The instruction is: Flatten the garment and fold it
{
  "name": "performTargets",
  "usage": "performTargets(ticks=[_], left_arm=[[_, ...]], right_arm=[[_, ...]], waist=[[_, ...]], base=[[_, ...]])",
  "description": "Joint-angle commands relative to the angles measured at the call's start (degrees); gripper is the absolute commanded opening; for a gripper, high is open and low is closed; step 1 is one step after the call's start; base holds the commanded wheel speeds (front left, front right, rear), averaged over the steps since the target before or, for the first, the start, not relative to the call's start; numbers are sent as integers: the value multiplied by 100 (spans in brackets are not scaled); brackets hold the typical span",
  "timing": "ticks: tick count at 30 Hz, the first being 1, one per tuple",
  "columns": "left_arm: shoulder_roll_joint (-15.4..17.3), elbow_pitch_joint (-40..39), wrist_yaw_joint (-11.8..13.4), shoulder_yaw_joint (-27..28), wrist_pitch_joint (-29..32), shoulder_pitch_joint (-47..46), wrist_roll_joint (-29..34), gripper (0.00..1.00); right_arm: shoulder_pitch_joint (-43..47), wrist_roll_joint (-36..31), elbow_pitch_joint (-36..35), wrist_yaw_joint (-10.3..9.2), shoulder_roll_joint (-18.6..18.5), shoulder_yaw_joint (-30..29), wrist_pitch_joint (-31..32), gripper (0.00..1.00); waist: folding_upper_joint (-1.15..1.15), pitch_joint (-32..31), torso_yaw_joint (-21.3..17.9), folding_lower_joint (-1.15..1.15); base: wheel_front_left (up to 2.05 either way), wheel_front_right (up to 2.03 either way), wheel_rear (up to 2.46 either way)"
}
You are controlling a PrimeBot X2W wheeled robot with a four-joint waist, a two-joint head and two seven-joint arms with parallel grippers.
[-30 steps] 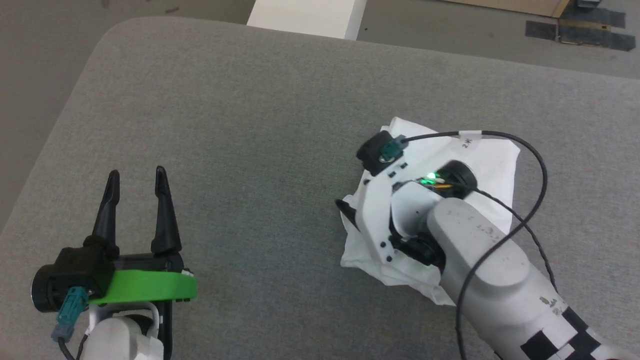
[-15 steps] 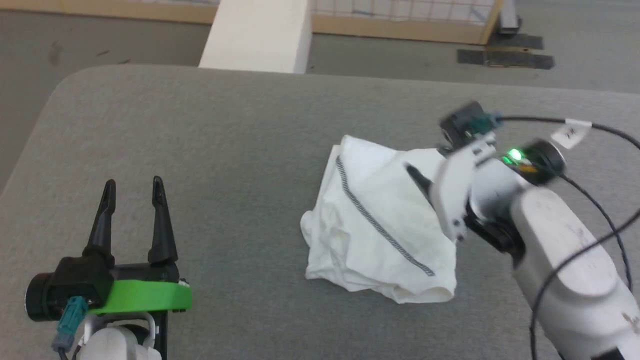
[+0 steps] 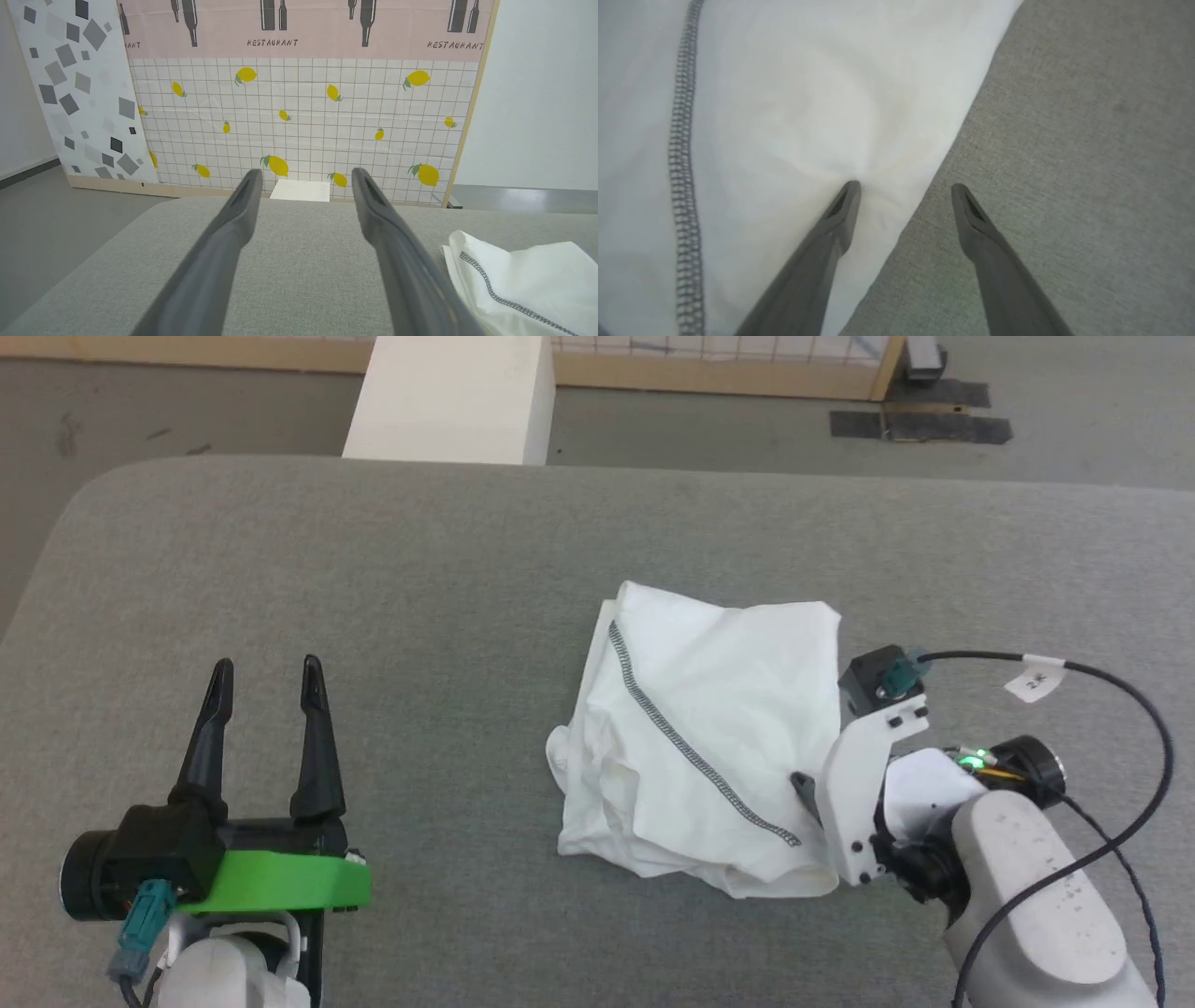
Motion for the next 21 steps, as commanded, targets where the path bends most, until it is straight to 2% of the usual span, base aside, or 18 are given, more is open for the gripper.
performTargets(ticks=[1, 5, 6, 7, 8, 11, 13, 21], left_arm=[[-20, 21, -22, -3, -26, -77, 1, 100], [-25, 45, -21, 40, -26, -60, -16, 100], [-26, 51, -20, 52, -26, -52, -16, 100], [-27, 53, -17, 62, -26, -44, -12, 100], [-28, 58, -10, 72, -26, -38, -3, 100], [-30, 55, -2, 71, -26, -30, 33, 100], [-20, 32, 0, 99, -26, -14, 47, 100], [113, -134, -30, 168, -26, -22, 124, 100]], right_arm=[[98, -43, 123, -9, 33, 60, 4, 100], [130, 13, 412, -9, -30, 252, 103, 100], [111, 43, 452, -9, -70, 268, 87, 55], [83, 50, 472, -9, -112, 288, 48, 20], [49, 69, 492, -9, -166, 326, 14, 0], [-69, 217, 474, -9, -311, 490, -42, 0], [-186, 358, 376, -9, -486, 724, -62, 0], [-993, 921, -275, -9, -1504, 2038, 22, 0]], waist=[[0, 133, 164, 0], [0, 157, 223, 0], [0, 153, 219, 0], [0, 148, 207, 0], [0, 139, 187, 0], [0, 89, 33, 0], [0, 83, -207, 0], [0, 267, -1542, 0]], base=[[0, 0, 0], [0, 0, 0], [0, 0, 0], [0, 0, 0], [0, 0, 0], [0, 0, 0], [0, 0, 0], [0, 0, 0]])
